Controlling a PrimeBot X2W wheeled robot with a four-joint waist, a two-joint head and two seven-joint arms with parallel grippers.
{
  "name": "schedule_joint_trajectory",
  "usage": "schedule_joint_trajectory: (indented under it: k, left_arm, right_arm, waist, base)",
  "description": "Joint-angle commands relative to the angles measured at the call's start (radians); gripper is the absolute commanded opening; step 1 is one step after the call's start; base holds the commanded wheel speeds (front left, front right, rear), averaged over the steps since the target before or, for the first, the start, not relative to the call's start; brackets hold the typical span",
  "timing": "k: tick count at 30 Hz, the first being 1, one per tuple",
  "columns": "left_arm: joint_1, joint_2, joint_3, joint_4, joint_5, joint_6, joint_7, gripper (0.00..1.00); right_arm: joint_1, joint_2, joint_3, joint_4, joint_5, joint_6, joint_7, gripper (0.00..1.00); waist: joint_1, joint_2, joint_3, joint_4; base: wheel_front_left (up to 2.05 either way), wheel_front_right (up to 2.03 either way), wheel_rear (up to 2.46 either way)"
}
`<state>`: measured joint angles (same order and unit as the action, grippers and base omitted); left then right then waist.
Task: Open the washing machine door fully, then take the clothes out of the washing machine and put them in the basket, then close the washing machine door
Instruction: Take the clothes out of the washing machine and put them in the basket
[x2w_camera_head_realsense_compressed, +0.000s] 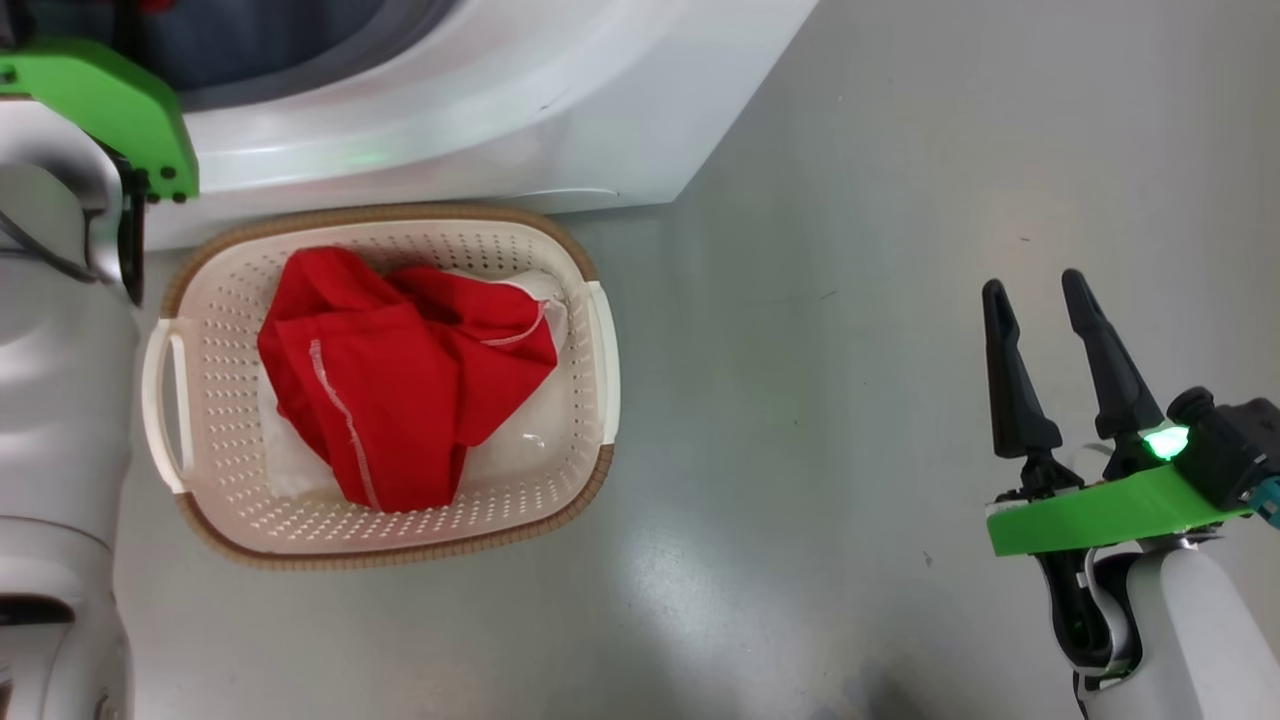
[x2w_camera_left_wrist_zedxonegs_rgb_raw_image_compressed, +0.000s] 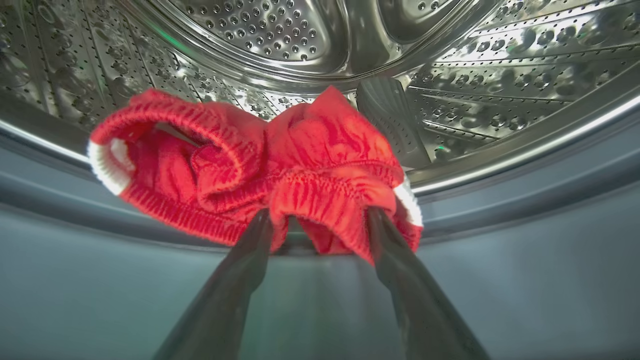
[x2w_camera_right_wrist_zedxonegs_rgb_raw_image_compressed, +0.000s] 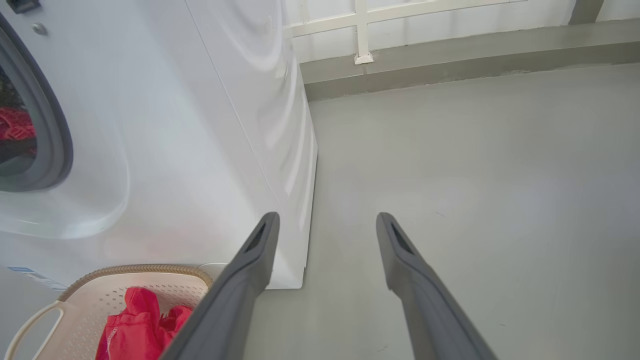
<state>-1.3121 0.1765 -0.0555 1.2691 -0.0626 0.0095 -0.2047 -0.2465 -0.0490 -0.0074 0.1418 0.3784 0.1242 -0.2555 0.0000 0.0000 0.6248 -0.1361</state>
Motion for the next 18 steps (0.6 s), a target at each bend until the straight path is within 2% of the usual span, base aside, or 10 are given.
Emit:
schedule_joint_trajectory:
  k: [1,2,3,4,5,12,18]
  left_arm:
    - [-0.012,0.052,0.006,-0.016,-0.001,0.002,-0.009,0.48]
    - [-0.013,0.052,0.004,-0.013,-0.001,0.002,-0.014,0.33]
    - [-0.014,0.05,0.002,-0.012,-0.002,0.0,-0.019,0.12]
    - [-0.014,0.05,0.0,-0.011,-0.003,-0.001,-0.025,0.04]
    - [-0.014,0.049,0.0,-0.011,-0.005,-0.003,-0.031,0.0]
    - [0.008,0.037,0.0,-0.047,-0.025,-0.011,-0.055,0.0]
    - [0.111,0.024,0.021,-0.258,-0.045,-0.008,-0.057,0.0]
  right_arm:
    - [-0.001,-0.001,0.024,-0.026,0.007,0.007,-0.006,1.0]
    - [-0.001,-0.001,0.024,-0.026,0.008,0.007,-0.006,1.0]
    - [-0.002,-0.001,0.023,-0.026,0.009,0.007,-0.006,1.0]
    - [-0.002,-0.001,0.023,-0.026,0.009,0.007,-0.006,1.0]
    - [-0.002,-0.001,0.022,-0.026,0.009,0.007,-0.006,1.0]
    - [-0.005,-0.001,0.011,-0.025,0.009,0.007,-0.006,1.0]
    - [-0.003,-0.001,0.0,-0.026,0.004,0.007,-0.006,1.0]
  waist:
    - [0.0,0.0,0.002,-0.002]
    - [0.0,0.0,0.002,-0.003]
    - [0.0,0.0,0.003,-0.003]
    - [0.0,0.0,0.002,-0.004]
    - [0.0,0.0,0.002,-0.004]
    - [0.0,0.0,-0.003,0.007]
    - [0.0,0.0,-0.015,0.027]
  base:
    - [0.0,0.0,0.0]
    - [0.0,0.0,0.0]
    - [0.0,0.0,0.0]
    - [0.0,0.0,0.0]
    - [0.0,0.0,0.0]
    - [0.0,0.0,0.0]
    - [0.0,0.0,0.0]
